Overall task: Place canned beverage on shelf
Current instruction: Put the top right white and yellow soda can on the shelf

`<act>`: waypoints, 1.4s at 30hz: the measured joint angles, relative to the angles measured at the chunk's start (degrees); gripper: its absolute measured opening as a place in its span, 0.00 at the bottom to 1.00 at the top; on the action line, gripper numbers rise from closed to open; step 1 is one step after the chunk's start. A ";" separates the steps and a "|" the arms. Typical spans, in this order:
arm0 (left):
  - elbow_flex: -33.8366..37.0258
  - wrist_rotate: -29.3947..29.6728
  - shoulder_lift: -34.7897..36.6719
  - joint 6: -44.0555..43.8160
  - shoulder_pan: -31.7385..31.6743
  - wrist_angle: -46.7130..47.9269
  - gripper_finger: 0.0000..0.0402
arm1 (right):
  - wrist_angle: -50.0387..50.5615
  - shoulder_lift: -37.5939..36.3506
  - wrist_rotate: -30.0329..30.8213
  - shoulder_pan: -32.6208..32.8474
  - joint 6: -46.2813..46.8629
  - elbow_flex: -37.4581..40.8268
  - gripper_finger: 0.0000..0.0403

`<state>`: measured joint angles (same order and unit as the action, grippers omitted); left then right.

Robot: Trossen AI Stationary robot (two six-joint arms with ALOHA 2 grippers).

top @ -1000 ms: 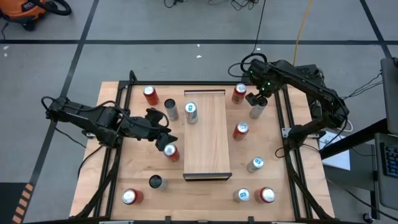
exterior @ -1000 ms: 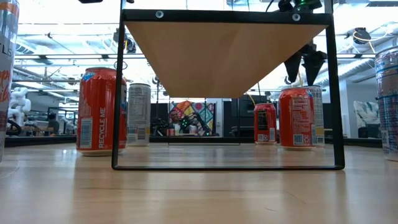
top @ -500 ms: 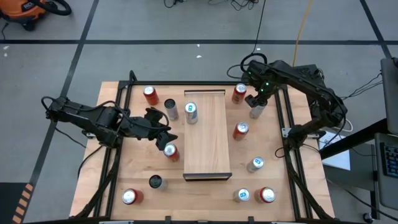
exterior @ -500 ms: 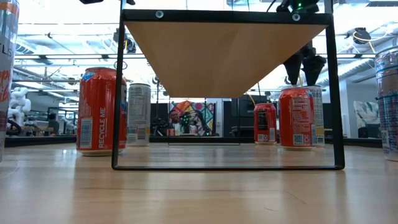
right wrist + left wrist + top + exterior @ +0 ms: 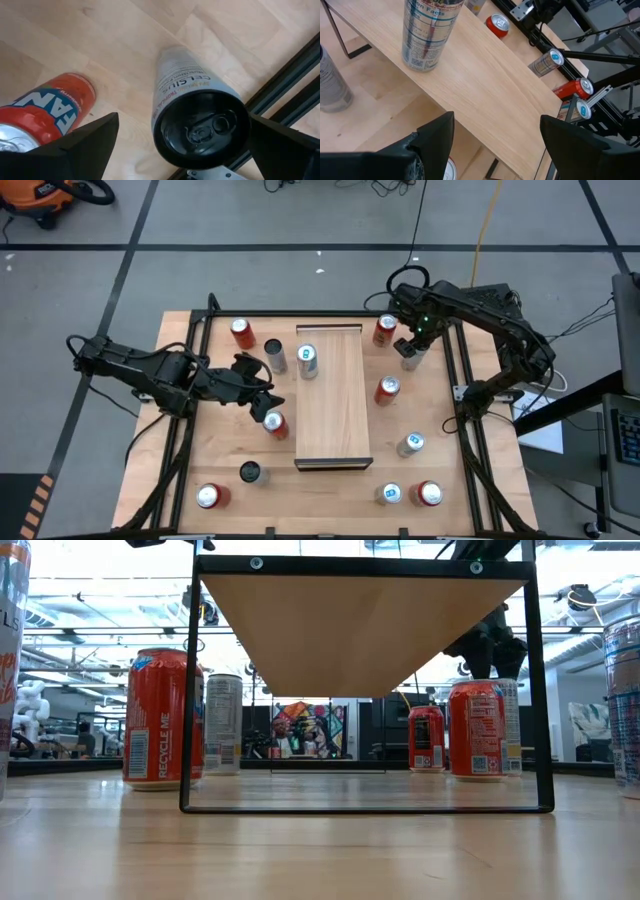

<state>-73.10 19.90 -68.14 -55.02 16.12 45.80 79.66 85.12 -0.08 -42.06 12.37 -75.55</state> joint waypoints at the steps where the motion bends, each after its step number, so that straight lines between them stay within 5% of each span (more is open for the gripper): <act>1: 0.00 0.00 0.00 0.00 0.00 0.02 0.74 | -0.19 0.00 -0.03 0.00 -0.01 0.37 0.97; 26: 0.00 -0.57 0.00 -0.02 0.04 0.18 0.74 | -3.14 1.07 -0.09 -1.16 -1.08 1.36 0.60; 42: 0.00 -0.76 0.00 -0.02 0.02 0.16 0.74 | -0.18 -1.23 -6.09 -0.60 -5.35 1.43 0.59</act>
<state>-73.10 19.14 -68.14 -55.05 16.14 45.95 79.47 83.89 -6.17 -42.67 7.02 -74.13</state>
